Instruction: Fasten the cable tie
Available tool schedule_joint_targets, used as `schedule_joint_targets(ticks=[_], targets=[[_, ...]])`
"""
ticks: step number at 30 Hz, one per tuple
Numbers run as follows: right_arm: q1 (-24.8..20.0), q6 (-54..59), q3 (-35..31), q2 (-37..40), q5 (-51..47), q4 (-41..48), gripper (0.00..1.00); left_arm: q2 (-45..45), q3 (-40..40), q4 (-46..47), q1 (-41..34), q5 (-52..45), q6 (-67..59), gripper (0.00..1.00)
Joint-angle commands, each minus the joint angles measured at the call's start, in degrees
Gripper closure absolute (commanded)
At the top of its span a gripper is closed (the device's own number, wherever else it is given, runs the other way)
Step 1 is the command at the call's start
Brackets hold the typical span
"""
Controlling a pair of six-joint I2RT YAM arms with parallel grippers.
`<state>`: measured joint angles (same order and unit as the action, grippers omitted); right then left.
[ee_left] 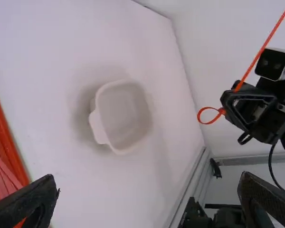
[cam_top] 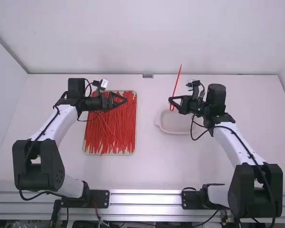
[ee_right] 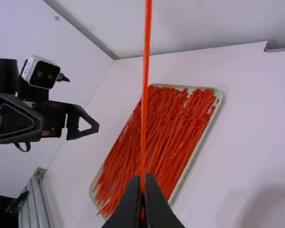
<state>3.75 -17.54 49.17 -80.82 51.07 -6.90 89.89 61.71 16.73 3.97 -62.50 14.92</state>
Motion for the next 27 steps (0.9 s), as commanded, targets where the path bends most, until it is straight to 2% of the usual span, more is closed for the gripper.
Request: schedule_joint_targets(ticks=[1,13,22,27], targets=[[-0.07,1.55,1.55,1.03,-0.57,0.44,1.00,0.33,0.15,0.52,0.22,0.98,-1.31,0.01],[0.09,4.13,1.55,1.03,-3.04,2.36,1.00,0.33,-0.28,2.45,0.22,1.14,-1.46,0.01],[0.11,6.40,1.55,1.03,-11.15,6.99,1.00,0.33,-0.28,3.78,0.22,3.45,-1.46,0.01],[2.97,5.49,1.55,0.96,-20.44,9.38,1.00,0.33,-0.28,3.63,0.22,3.65,-1.49,0.01]])
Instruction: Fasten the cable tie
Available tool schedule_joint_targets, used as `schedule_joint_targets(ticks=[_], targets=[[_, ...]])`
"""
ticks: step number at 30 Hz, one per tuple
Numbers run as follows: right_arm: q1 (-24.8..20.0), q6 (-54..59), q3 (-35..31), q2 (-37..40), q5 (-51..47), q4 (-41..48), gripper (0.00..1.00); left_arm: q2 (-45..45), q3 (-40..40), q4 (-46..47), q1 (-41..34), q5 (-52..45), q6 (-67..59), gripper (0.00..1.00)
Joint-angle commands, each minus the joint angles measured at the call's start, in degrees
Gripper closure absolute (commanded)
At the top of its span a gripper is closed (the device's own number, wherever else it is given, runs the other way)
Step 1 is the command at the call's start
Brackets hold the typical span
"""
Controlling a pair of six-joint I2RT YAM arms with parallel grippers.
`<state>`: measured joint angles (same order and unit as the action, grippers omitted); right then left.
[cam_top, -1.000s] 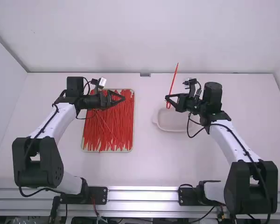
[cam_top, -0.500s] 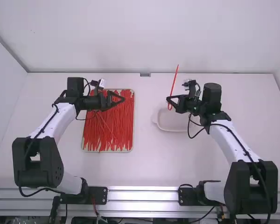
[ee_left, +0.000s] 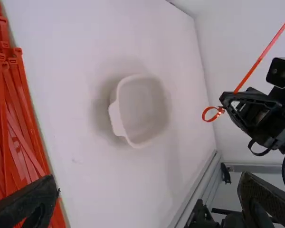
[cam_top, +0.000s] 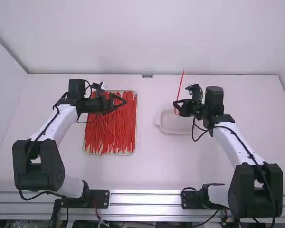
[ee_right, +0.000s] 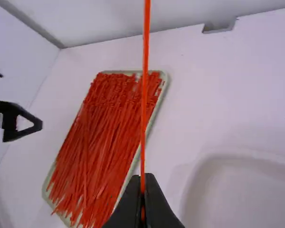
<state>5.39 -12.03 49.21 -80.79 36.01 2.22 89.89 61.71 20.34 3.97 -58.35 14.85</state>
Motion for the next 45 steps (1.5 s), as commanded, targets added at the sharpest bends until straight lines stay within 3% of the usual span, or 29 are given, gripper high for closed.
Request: schedule_joint_targets(ticks=[1,8,14,25,38,42,43,44,45], targets=[[2.64,0.15,1.51,0.94,-9.22,1.16,1.00,0.33,-0.28,0.00,0.22,-0.50,-1.44,0.01],[9.33,0.09,1.51,0.90,-27.54,3.21,1.00,0.33,-0.28,0.24,0.22,-0.52,-1.42,0.01],[12.35,-0.11,1.51,-1.05,-36.24,3.43,1.00,0.33,-0.28,0.39,0.20,-0.52,-1.44,0.01],[9.94,-0.20,1.51,-9.35,-35.89,2.97,1.00,0.33,-0.28,0.66,0.22,-0.50,-1.42,0.01],[10.71,-1.51,1.51,-14.53,-36.06,2.49,1.00,0.33,-0.28,0.66,0.22,-0.55,-1.42,0.01],[10.69,-1.42,1.51,-14.51,-36.06,1.99,0.86,0.33,-0.28,0.66,0.20,-0.68,-1.42,0.01],[10.88,-1.42,1.51,-14.51,-36.06,1.75,0.71,0.33,-0.28,0.66,0.20,-0.55,-1.42,0.01],[10.88,-1.46,1.51,-14.51,-36.09,1.70,0.66,0.33,-0.28,0.66,0.22,-0.52,-1.42,0.01],[10.62,-1.42,1.51,-14.51,-36.04,1.68,0.02,0.33,-0.28,0.68,0.20,-0.59,-1.44,0.01]])
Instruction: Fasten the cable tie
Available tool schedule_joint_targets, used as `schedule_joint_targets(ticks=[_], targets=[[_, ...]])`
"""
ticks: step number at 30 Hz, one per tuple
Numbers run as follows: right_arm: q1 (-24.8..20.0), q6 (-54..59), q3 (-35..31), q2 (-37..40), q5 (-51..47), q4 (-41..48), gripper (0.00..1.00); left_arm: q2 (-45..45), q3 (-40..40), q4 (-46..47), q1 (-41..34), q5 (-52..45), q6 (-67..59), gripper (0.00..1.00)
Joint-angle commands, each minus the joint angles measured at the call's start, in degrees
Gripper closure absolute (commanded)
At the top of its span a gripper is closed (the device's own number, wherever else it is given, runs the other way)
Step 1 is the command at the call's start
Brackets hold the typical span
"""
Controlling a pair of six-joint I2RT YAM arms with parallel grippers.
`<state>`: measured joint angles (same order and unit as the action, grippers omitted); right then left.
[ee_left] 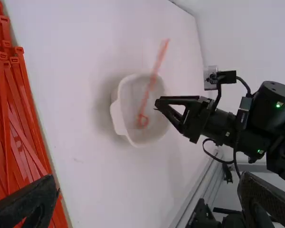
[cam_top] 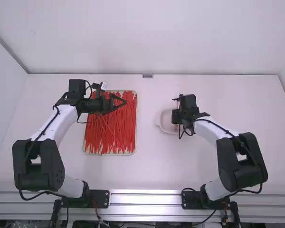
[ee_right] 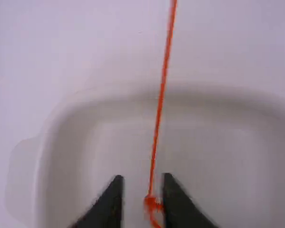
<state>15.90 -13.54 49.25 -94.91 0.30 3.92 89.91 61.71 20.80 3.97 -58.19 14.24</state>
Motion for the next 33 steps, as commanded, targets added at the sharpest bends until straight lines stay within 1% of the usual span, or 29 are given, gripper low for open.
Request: schedule_joint_targets(ticks=[1,13,16,18,19,22,27,30,33], targets=[[-0.09,0.09,1.46,-0.39,-0.35,0.00,0.02,0.31,-0.28,0.22,0.20,-0.74,-0.81,0.01],[-0.22,0.09,2.12,-0.22,-0.35,-2.38,0.02,0.31,-0.28,-0.15,0.22,-0.68,-0.79,0.01],[-0.22,0.11,4.17,-0.22,-0.17,-0.26,0.02,0.31,-0.28,-0.15,0.22,-0.66,-0.81,0.01],[-0.22,0.13,7.23,-0.22,-0.37,3.52,0.02,0.31,-0.28,-0.22,0.20,-0.66,-0.90,0.01],[-0.20,0.13,7.45,-0.22,-0.35,3.82,0.02,0.31,-0.28,-0.22,0.22,-0.66,-0.92,0.01],[0.35,0.13,11.47,-0.22,-0.48,8.11,0.02,0.31,-0.28,-0.20,0.22,-0.66,-2.14,0.01],[0.28,0.96,15.93,-0.20,-0.39,11.76,0.02,0.31,-0.28,-0.26,0.22,-0.61,-2.14,0.01],[1.03,1.05,18.51,0.17,-0.46,14.51,0.02,0.31,-0.28,-0.24,0.22,0.83,-2.10,0.01],[1.14,2.03,19.34,1.18,-0.33,14.99,0.02,0.31,-0.28,-0.20,0.22,1.60,-2.08,0.01]])
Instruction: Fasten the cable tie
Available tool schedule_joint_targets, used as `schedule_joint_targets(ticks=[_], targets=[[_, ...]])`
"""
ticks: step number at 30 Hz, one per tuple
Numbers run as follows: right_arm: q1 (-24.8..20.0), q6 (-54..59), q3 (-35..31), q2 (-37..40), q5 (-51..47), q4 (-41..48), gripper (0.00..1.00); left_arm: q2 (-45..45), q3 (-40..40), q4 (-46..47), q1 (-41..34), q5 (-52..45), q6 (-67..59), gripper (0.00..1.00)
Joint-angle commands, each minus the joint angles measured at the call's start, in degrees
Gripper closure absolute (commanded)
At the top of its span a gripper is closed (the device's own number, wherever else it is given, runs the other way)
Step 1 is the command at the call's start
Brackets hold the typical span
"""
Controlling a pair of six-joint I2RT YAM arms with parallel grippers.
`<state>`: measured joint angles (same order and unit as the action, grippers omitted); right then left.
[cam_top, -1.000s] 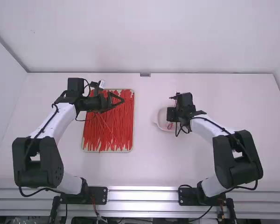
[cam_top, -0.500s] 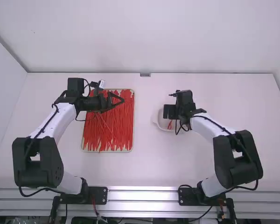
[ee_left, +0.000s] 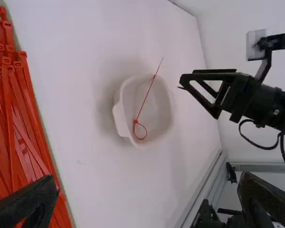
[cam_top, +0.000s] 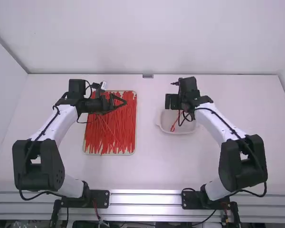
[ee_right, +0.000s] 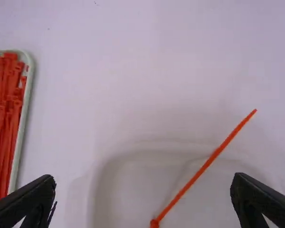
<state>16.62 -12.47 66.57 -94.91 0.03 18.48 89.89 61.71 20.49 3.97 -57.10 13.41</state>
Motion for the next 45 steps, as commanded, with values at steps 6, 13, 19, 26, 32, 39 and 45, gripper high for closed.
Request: schedule_joint_targets(ticks=[6,13,19,26,32,39,45], targets=[[2.03,1.36,2.10,5.14,-0.37,0.55,0.02,0.33,-0.28,0.07,0.22,0.98,-1.29,0.01],[3.23,2.45,2.10,10.23,-0.52,2.01,0.02,0.33,-0.28,0.07,0.22,1.05,-2.89,0.01],[3.48,2.45,2.10,13.84,-0.79,3.85,0.02,0.33,-0.28,0.07,0.22,1.09,-2.99,0.01],[5.60,2.47,2.10,16.39,-6.71,4.76,0.02,0.33,-0.28,0.07,0.20,1.07,-2.99,0.01],[6.56,2.47,2.10,16.39,-9.11,5.79,0.02,0.33,-0.28,0.09,0.20,1.07,-2.99,0.01],[6.27,2.47,2.10,16.39,-9.09,6.03,0.02,0.33,-0.28,0.09,0.20,1.07,-2.97,0.01],[6.16,2.47,2.10,16.39,-8.96,6.14,0.02,0.33,-0.28,0.33,0.17,1.22,-4.02,0.01]])
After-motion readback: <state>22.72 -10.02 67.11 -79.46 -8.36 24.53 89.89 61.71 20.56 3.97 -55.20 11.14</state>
